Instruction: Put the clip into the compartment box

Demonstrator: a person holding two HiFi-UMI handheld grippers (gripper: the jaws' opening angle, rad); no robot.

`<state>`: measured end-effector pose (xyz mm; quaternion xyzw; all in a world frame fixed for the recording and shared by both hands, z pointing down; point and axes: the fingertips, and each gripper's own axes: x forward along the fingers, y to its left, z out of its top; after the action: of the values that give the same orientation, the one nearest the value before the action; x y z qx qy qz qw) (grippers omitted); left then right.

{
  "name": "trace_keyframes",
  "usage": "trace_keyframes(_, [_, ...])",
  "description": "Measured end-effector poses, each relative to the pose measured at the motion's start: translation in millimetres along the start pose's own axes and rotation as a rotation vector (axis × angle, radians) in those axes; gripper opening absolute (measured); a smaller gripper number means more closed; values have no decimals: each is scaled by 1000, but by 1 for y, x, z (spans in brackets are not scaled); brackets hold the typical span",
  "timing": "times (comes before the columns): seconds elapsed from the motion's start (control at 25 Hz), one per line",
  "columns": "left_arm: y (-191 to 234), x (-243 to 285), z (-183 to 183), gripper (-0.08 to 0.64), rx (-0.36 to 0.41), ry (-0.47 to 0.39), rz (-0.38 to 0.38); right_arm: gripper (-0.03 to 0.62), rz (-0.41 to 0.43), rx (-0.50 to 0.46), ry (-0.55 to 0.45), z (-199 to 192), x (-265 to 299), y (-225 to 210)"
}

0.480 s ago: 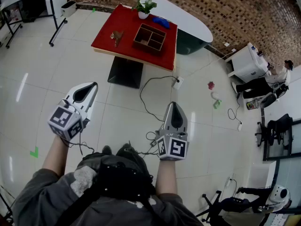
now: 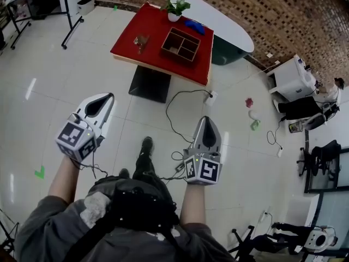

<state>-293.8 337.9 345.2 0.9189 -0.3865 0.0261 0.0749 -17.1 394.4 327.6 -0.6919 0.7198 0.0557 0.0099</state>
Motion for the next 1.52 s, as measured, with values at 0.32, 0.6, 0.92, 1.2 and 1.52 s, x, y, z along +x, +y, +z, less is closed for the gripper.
trace_keyframes(0.32, [28, 79, -9, 35, 6, 21, 27, 9, 13, 22, 4, -35, 77, -44])
trace_keyframes(0.6, [73, 198, -16, 35, 1, 37, 54, 9, 22, 23, 7, -67, 188, -109])
trace_keyframes(0.92, [119, 323, 8, 35, -19, 69, 139, 9, 58, 56, 35, -78, 317, -190])
trace_keyframes(1.2, [138, 372, 21, 35, -37, 72, 193, 9, 106, 83, 31, -85, 380, -221])
trace_keyframes(1.52, [174, 407, 23, 36, -45, 91, 219, 9, 114, 99, 46, -93, 417, -230])
